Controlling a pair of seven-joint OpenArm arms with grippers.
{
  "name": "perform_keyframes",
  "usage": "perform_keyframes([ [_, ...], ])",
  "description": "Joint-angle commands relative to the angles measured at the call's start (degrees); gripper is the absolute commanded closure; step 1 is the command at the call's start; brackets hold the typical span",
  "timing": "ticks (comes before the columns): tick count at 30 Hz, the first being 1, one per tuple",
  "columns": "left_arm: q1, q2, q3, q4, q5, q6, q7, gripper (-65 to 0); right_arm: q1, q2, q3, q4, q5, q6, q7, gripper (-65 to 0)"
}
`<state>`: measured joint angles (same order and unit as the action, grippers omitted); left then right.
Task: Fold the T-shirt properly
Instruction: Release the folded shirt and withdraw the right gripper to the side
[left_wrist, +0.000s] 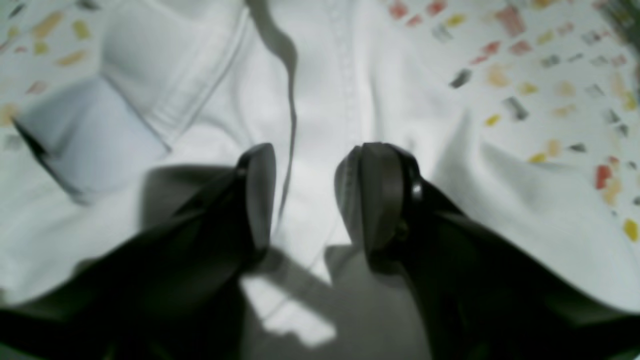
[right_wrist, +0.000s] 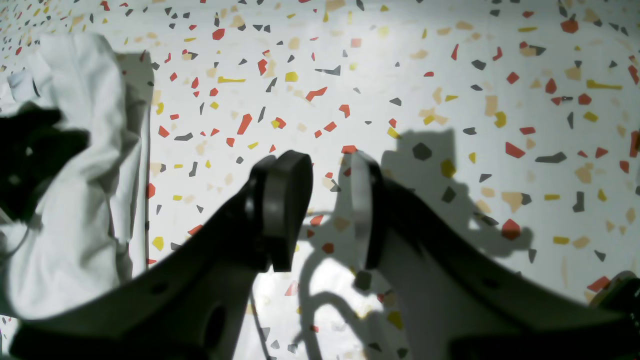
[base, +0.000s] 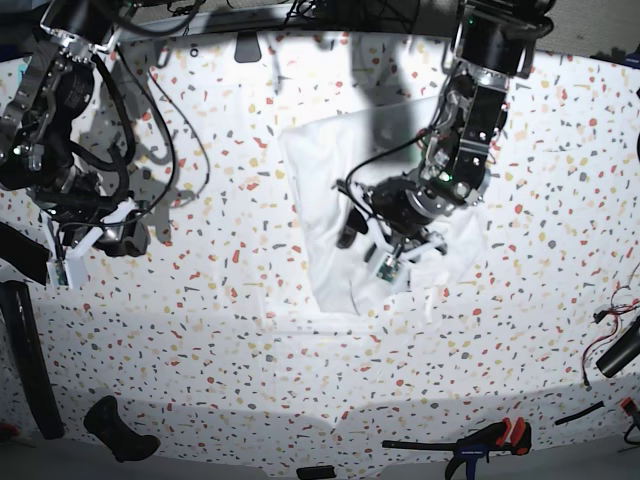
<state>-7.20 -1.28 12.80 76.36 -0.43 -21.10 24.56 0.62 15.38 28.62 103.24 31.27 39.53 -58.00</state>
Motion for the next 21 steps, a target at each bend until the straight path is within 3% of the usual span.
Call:
perform_keyframes([
  [1, -2.1, -0.1, -0.2, 3.6, -1.1, 0.5, -1.0, -26.4, 0.8, 0.8, 0.2, 1.0, 0.7, 0.5, 1.2, -19.0],
  [5, -3.0, -0.7, -0.2, 12.6, -5.1, 0.5, 4.0, -26.4, 0.8, 0.8, 0.2, 1.0, 0.7, 0.5, 1.1, -19.0],
  [11, -3.3, -0.7, -0.8, 18.2, -4.4, 1.1, 7.4, -26.4, 0.8, 0.8, 0.2, 1.0, 0.7, 0.5, 0.9, -19.0],
  [14, -3.3, -1.1, -0.9, 18.2, 0.3, 9.3, 8.6, -26.1, 0.8, 0.8, 0.2, 1.0, 0.7, 0.5, 0.7, -19.0],
  [19, -3.3, -3.5, -0.8, 18.2, 16.3, 28.5, 10.0, -22.8, 0.8, 0.8, 0.2, 1.0, 0.7, 0.5, 0.7, -19.0],
  [21, -3.3, -5.2, -0.8, 18.2, 21.5, 33.6, 10.3, -22.8, 0.8, 0.8, 0.2, 1.0, 0.7, 0.5, 0.7, -19.0],
])
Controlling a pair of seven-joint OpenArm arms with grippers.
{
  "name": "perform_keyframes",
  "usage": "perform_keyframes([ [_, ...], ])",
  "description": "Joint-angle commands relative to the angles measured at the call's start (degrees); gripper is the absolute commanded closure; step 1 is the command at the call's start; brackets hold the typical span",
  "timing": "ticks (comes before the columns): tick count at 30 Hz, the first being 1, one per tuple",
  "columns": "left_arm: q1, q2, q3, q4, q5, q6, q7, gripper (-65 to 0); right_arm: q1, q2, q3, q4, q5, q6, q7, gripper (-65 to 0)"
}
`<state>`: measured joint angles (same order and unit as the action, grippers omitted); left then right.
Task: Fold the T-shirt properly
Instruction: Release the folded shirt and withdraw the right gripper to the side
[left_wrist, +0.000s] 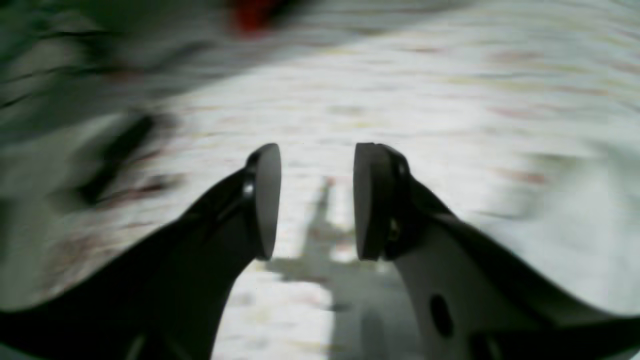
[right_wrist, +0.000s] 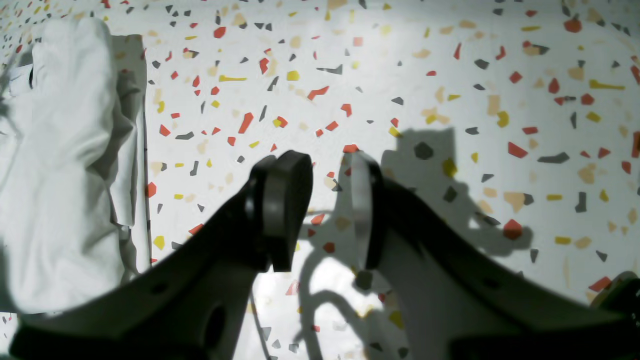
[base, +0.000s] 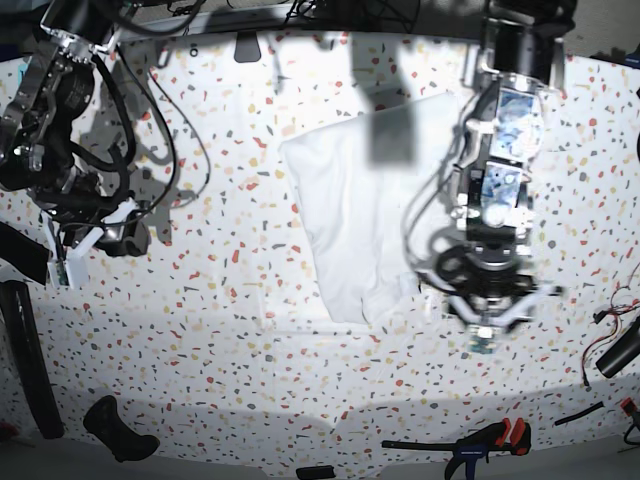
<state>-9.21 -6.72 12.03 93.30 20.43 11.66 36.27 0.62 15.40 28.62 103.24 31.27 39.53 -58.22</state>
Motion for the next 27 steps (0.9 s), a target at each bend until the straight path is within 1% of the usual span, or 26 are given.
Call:
perform_keyframes([
  [1, -1.3, -0.9, 0.0, 1.2, 2.1, 2.0, -1.4, -22.8, 0.8, 0.8, 0.2, 1.0, 0.7, 0.5, 0.9, -19.0],
  [5, -1.3, -4.7, 0.0, 1.2, 2.4, 2.3, -1.3, -22.8, 0.8, 0.8, 0.2, 1.0, 0.7, 0.5, 0.9, -19.0],
  [7, -1.3, -6.2, 0.0, 1.3, 1.2, 1.7, -1.4, -22.8, 0.8, 0.8, 0.2, 1.0, 0.7, 0.5, 0.9, -19.0],
  [9, -1.2, -7.9, 0.0, 1.9, -2.8, -1.6, -2.9, -22.8, 0.8, 0.8, 0.2, 1.0, 0.7, 0.5, 0.9, -19.0],
  [11, -1.3, -10.1, 0.0, 3.2, -9.8, -8.7, -5.0, -22.8, 0.8, 0.8, 0.2, 1.0, 0.8, 0.5, 0.9, -19.0],
  [13, -1.3, -12.3, 0.0, 4.9, -17.2, -17.8, -5.7, -22.8, 0.8, 0.8, 0.2, 1.0, 0.9, 0.5, 0.9, -19.0],
  [14, -1.3, -13.4, 0.0, 5.7, -21.0, -23.1, -5.1, -22.8, 0.8, 0.8, 0.2, 1.0, 0.9, 0.5, 0.8, -19.0],
  [15, -1.5, -14.4, 0.0, 6.5, -24.7, -28.3, -3.1, -22.7, 0.8, 0.8, 0.2, 1.0, 0.9, 0.5, 0.7, -19.0],
  [16, -2.0, -15.1, 0.0, 7.0, -28.3, -31.2, 0.9, -22.7, 0.8, 0.8, 0.2, 1.0, 0.9, 0.5, 0.7, -19.0],
  [17, -3.0, -15.4, 0.0, 7.1, -31.6, -31.9, 7.1, -22.7, 0.8, 0.8, 0.2, 1.0, 0.9, 0.5, 0.5, -19.0],
  [18, -4.3, -15.4, 0.0, 7.0, -33.8, -31.8, 13.6, -22.7, 0.8, 0.8, 0.2, 1.0, 0.9, 0.5, 0.3, -19.0],
  [19, -5.5, -15.4, 0.0, 6.8, -35.2, -31.8, 18.8, -22.7, 0.8, 0.7, 0.2, 1.0, 0.9, 0.5, 0.3, -19.0],
  [20, -6.2, -15.8, 0.0, 6.8, -36.2, -31.8, 19.8, -22.7, 0.8, 0.7, 0.2, 1.0, 0.9, 0.5, 0.3, -19.0],
  [22, -6.4, -17.1, 0.0, 6.8, -37.1, -31.5, 16.8, -22.7, 0.8, 0.6, 0.2, 1.0, 0.9, 0.5, 0.2, -19.0],
  [23, -6.4, -17.5, 0.0, 6.8, -37.0, -30.8, 14.4, -22.7, 0.8, 0.7, 0.2, 1.0, 0.9, 0.5, 0.1, -19.0],
  [25, -6.3, -18.3, 0.0, 6.8, -37.0, -27.0, 7.1, -22.2, 0.8, 0.6, 0.2, 1.0, 1.1, 0.5, -0.2, -19.0],
  [26, -6.3, -18.2, -0.4, 6.9, -36.9, -25.4, 2.8, -20.5, 0.8, 0.6, 0.2, 1.0, 1.3, 0.5, -0.2, -19.0],
  [27, -6.3, -18.0, -0.9, 7.0, -37.0, -25.1, -1.7, -17.9, 0.8, 0.6, 0.2, 1.0, 1.9, 0.5, -0.2, -19.0],
])
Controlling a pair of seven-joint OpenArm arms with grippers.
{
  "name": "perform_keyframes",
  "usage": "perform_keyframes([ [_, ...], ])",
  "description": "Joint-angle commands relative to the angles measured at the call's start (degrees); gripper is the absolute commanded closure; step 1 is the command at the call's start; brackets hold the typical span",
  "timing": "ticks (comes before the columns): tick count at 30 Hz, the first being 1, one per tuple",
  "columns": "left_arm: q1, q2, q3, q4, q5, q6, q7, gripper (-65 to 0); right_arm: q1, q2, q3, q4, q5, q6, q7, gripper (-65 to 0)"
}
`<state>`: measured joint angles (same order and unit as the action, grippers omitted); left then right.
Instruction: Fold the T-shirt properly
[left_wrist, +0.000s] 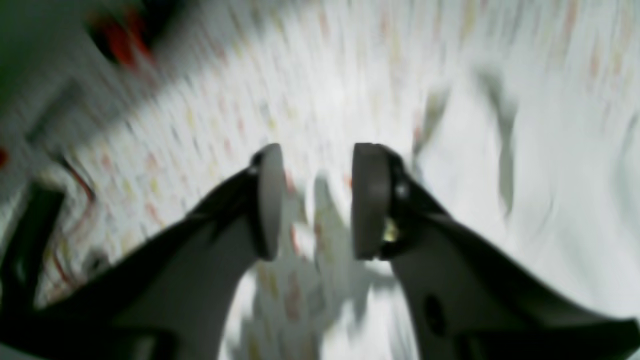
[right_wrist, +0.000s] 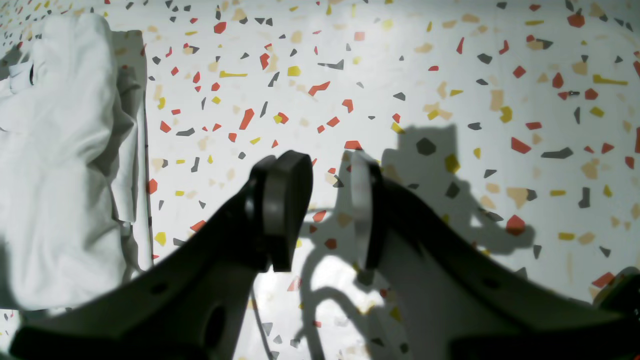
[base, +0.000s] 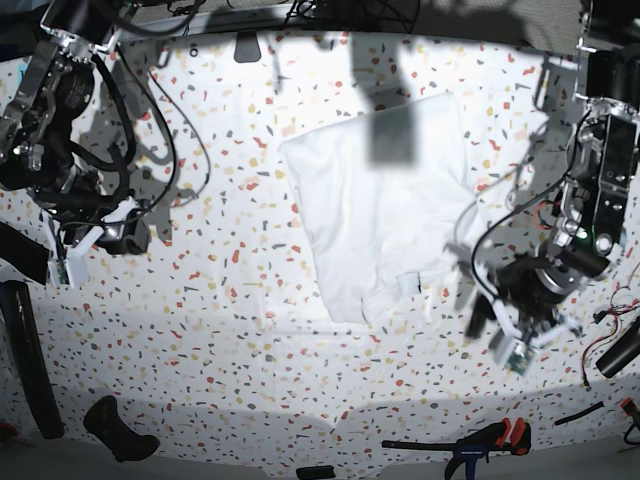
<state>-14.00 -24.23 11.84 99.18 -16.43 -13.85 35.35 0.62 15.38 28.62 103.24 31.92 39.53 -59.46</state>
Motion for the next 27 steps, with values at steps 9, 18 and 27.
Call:
perform_keyframes([
  [9, -3.4, -0.3, -5.6, 4.4, -0.1, 0.6, -6.7, -12.4, 0.8, 0.3, 0.2, 1.0, 1.6, 0.5, -0.1, -19.0],
  [18, -0.9, -5.7, -8.9, 10.4, 0.3, 3.1, 5.4, -0.8, 0.7, 0.4, 0.3, 8.7, 5.6, 0.5, -4.3, -19.0],
  [27, 13.0, -8.5, -17.8, 24.4, 2.9, 8.3, 7.5, 0.0, -7.0, 0.5, 0.3, 17.1, 5.1, 0.5, -5.3, -19.0],
])
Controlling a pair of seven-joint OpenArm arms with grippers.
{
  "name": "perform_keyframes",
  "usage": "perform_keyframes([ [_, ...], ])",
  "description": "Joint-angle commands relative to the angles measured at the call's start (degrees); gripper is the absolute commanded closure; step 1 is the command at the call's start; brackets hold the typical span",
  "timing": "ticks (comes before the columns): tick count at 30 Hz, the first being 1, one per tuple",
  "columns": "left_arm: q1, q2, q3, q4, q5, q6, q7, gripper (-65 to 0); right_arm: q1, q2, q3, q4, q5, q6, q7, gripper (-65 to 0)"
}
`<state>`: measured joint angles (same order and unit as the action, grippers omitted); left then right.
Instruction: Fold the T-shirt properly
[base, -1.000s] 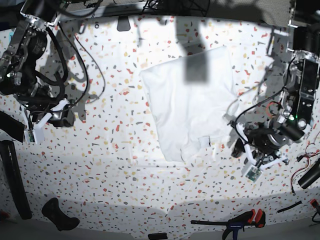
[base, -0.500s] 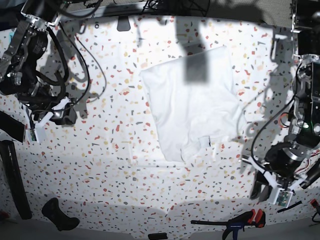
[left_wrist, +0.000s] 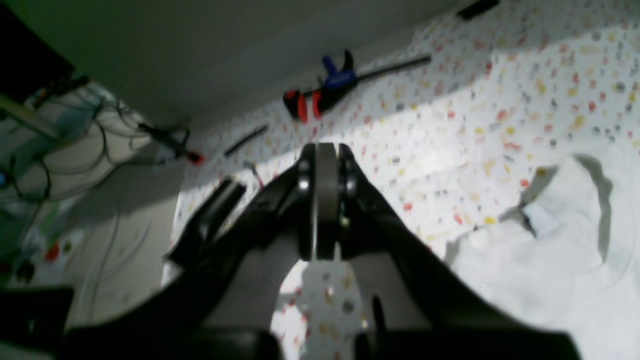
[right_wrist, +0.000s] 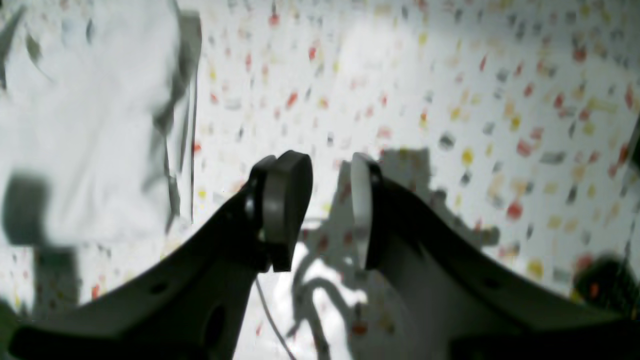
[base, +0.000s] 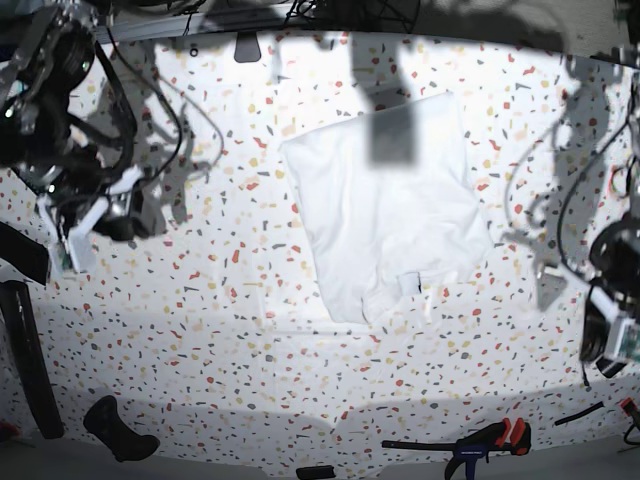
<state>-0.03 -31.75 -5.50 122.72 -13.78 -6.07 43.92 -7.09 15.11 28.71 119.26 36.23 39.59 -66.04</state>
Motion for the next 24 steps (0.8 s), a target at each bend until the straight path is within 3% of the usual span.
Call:
perform_keyframes([
  [1, 1.2, -1.0, -1.6, 1.2, 0.2, 0.6, -1.1, 0.0, -0.8, 0.8, 0.2, 1.6, 0.3, 0.4, 1.2, -19.0],
  [7, 16.5, -0.4, -7.1, 1.7, 0.2, 0.7, -1.1, 0.0, -10.2, 0.8, 4.4, 6.9, -0.4, 0.4, 1.2, -19.0],
  [12, 28.3, -0.3, -10.3, 1.7, 0.3, 0.7, -1.1, 0.0, -17.9, 0.7, 14.0, 11.9, 0.4, 0.4, 1.2, -19.0],
  [20, 40.1, -0.3, -18.3, 3.1, 0.5, 0.4, 1.2, 0.0, -28.2, 0.6, 30.1, 14.4, 3.9, 0.4, 1.2, -19.0],
  [24, 45.1, -0.3, -23.8, 3.1, 4.4, 0.1, 1.8, 0.0, -31.4, 0.6, 36.1, 14.4, 4.5, 0.4, 1.2, -19.0],
])
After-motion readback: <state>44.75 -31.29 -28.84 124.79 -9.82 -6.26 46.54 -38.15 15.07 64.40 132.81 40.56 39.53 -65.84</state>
